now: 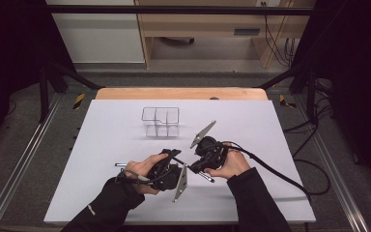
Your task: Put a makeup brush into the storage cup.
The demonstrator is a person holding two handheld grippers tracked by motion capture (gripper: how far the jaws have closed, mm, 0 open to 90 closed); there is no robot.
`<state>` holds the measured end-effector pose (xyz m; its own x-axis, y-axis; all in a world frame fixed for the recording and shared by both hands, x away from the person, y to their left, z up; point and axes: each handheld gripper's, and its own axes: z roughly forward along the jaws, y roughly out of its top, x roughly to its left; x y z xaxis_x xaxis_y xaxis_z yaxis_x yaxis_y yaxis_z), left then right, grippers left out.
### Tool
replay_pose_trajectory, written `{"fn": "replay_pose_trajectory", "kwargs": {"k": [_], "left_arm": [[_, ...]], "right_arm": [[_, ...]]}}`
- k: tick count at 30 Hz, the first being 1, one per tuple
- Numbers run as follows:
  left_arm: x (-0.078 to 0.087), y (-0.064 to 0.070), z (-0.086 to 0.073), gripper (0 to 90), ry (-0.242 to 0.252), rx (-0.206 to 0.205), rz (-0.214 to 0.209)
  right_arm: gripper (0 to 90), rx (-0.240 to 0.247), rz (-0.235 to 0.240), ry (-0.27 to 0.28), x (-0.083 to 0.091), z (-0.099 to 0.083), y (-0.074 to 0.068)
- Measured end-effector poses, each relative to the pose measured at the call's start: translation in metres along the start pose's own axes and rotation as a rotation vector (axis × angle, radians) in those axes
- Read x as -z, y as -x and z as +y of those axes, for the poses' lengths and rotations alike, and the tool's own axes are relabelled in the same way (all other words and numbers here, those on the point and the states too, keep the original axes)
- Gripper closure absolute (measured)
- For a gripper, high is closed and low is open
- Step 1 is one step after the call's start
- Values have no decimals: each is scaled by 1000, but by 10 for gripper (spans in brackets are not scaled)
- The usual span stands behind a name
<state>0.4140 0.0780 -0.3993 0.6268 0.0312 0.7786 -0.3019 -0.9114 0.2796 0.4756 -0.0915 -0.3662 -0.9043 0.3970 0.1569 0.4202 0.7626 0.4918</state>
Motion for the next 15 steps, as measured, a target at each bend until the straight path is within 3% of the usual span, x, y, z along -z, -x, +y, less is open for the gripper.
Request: {"fn": "replay_pose_trajectory", "kwargs": {"k": [8, 15], "left_arm": [[-1, 3, 1, 488, -4, -39, -3], [-4, 7, 0, 574, -26, -106, 11]], "right_arm": [[841, 1, 3, -7, -1, 0, -1], [841, 9, 8, -19, -6, 4, -3]]}}
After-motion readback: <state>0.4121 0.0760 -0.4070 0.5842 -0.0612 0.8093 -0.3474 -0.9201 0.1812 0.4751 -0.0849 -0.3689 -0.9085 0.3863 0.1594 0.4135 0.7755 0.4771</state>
